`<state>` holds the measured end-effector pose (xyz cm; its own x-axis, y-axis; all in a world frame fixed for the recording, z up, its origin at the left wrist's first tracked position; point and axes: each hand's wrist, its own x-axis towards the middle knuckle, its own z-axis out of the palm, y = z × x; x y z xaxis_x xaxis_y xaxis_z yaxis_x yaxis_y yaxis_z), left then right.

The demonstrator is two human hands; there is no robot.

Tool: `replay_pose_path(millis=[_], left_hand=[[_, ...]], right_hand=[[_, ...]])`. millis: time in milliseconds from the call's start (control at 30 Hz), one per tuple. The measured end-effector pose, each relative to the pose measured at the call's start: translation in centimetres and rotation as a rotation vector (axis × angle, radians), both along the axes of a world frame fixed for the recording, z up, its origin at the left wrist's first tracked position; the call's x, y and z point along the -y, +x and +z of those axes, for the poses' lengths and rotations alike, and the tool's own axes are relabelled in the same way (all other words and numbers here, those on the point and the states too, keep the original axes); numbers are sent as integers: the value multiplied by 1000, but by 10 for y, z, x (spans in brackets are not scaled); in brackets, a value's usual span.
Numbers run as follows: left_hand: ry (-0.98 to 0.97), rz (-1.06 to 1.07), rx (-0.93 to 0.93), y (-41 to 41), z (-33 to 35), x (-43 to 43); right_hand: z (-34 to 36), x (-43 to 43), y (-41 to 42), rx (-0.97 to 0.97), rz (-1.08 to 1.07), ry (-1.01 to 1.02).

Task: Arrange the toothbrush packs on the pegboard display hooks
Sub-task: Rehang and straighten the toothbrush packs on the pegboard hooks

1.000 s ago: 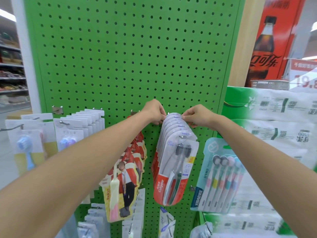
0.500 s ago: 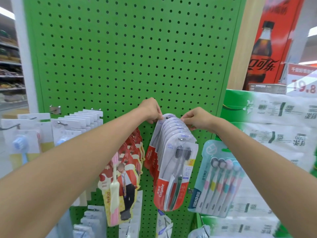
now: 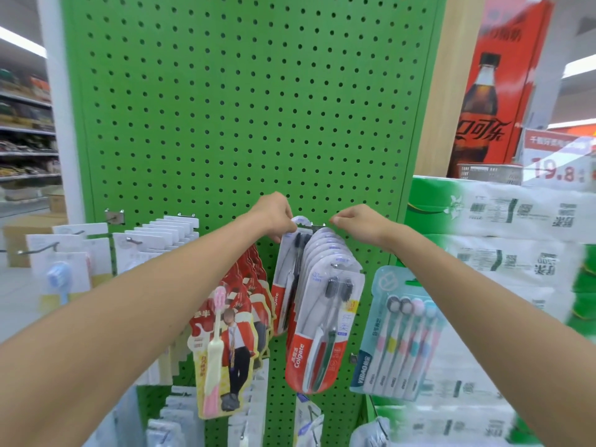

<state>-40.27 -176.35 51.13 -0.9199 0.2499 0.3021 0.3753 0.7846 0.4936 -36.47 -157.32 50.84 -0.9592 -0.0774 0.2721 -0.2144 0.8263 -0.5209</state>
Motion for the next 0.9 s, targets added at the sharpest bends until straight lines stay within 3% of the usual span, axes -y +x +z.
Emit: replay_pose_path(millis=[467,700,900], left_hand=[[128,143,24,69,-7,12],[122,159,-57,116,-15,35],[379,0,-76,159,-31,64]], right_hand=[[-9,51,51,-139,3,92],[-27,78,96,-518,-2,95],[-59,111,130,-563,89,-31]])
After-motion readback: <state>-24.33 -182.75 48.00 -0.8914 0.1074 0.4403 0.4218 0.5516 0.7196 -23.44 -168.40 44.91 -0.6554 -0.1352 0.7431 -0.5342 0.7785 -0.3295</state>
